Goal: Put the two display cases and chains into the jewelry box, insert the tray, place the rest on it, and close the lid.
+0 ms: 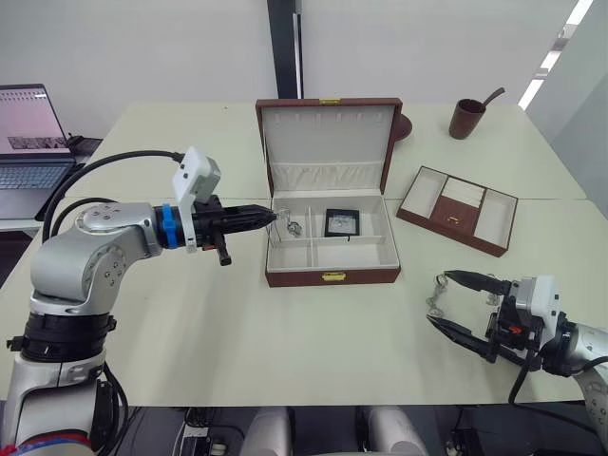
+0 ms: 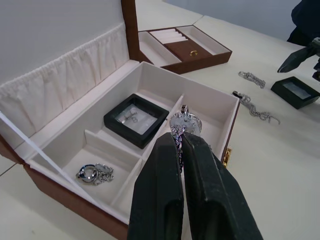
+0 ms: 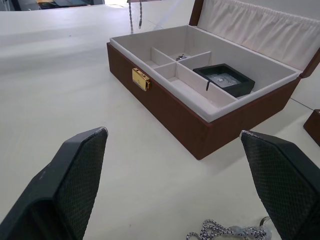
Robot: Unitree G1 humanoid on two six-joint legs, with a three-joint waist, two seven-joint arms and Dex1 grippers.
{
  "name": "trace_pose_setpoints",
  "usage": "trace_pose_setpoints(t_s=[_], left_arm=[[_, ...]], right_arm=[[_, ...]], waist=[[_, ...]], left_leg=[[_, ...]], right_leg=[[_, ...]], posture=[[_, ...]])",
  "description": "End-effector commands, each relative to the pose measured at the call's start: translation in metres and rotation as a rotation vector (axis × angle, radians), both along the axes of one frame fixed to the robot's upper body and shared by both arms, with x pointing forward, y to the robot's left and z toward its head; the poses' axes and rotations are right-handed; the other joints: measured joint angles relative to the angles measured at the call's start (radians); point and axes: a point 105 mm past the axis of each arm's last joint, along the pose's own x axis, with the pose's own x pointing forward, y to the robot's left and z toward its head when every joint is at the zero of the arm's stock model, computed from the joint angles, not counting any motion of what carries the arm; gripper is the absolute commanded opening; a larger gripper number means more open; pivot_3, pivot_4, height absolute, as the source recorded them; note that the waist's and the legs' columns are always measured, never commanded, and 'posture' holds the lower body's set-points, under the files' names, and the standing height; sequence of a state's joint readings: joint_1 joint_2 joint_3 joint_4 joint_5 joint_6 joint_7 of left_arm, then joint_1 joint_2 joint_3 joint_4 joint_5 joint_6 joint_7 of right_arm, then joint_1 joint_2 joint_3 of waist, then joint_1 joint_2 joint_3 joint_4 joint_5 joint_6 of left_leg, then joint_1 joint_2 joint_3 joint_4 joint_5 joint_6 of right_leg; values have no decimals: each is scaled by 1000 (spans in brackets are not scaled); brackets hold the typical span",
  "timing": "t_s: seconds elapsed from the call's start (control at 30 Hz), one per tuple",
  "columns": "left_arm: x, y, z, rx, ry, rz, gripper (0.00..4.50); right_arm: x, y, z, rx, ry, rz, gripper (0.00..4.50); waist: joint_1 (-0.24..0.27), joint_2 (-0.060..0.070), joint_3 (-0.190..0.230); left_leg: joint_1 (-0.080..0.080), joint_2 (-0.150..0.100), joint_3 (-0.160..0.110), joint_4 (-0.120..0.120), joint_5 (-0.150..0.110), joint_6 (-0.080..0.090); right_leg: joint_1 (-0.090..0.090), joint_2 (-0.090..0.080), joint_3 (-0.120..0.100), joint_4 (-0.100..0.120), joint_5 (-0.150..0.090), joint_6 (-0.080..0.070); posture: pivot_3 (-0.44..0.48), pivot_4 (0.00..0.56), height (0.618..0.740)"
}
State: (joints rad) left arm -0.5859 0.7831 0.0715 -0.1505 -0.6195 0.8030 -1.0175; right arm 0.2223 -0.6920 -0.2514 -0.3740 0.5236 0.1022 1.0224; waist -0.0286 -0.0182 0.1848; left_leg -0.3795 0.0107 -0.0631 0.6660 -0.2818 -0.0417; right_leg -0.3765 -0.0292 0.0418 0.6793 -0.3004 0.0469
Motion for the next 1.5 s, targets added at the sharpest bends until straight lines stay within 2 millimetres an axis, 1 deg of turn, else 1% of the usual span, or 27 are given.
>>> trace_pose_setpoints(t_s=[0.03,0.23,0.37,0.6,0.73,0.97,1.1,1.13,1.17,1.2,1.47,1.5], left_arm=[[-1,-4,6,6,-26,-27,161],[2,-5,2,11,-18,-33,161],[3,-1,-9,33,5,-31,161],[3,-1,-32,57,40,-40,161],[4,3,-44,78,48,-34,161],[4,4,-52,91,57,-31,161],[5,4,-53,90,61,-27,161],[5,4,-53,90,60,-26,456],[5,4,-52,87,62,-26,565],[5,4,-52,86,63,-25,796],[5,3,-52,80,66,-26,3197],[5,3,-51,77,66,-26,3569]], right_arm=[[-2,2,10,-3,-52,-3,4500],[-3,3,10,0,-53,-14,4500],[-2,3,10,1,-55,-20,4500],[-1,2,11,1,-57,-27,4500],[0,1,12,-1,-58,-30,4500],[0,1,12,-4,-58,-34,4500],[0,1,13,-1,-56,-35,4500],[0,1,13,1,-55,-35,4500],[0,1,13,3,-54,-35,4500],[0,1,13,5,-54,-36,4500],[0,1,15,14,-51,-35,4500],[0,0,16,14,-51,-35,4500]], waist=[[-1,0,0],[-1,0,0],[-1,0,0],[0,0,0],[0,0,0],[0,0,0],[0,0,0],[0,0,0],[0,0,0],[0,0,0],[0,0,0],[0,0,0]], left_leg=[[0,0,0,0,0,0],[0,0,0,0,0,0],[0,0,0,0,0,0],[0,0,0,0,0,0],[0,0,0,0,0,0],[-1,0,0,0,0,0],[0,0,0,0,0,0],[0,0,0,0,0,0],[0,0,0,0,0,0],[0,0,0,0,0,0],[0,0,0,0,0,0],[0,0,0,0,0,0]], right_leg=[[0,0,0,0,0,0],[-1,0,0,0,0,0],[-1,0,0,0,0,0],[-1,0,1,0,0,0],[-1,0,1,0,0,0],[-1,1,1,0,0,0],[-1,1,1,0,0,0],[-1,1,1,0,0,0],[-1,1,1,1,0,0],[-1,1,1,0,0,0],[-1,1,1,1,0,0],[-1,1,1,1,0,0]], posture=[[0,150,740],[0,150,740],[0,150,740],[0,150,740],[0,150,740],[0,150,740],[0,150,740],[0,150,740],[0,150,740],[0,150,740],[0,150,740],[0,150,740]])
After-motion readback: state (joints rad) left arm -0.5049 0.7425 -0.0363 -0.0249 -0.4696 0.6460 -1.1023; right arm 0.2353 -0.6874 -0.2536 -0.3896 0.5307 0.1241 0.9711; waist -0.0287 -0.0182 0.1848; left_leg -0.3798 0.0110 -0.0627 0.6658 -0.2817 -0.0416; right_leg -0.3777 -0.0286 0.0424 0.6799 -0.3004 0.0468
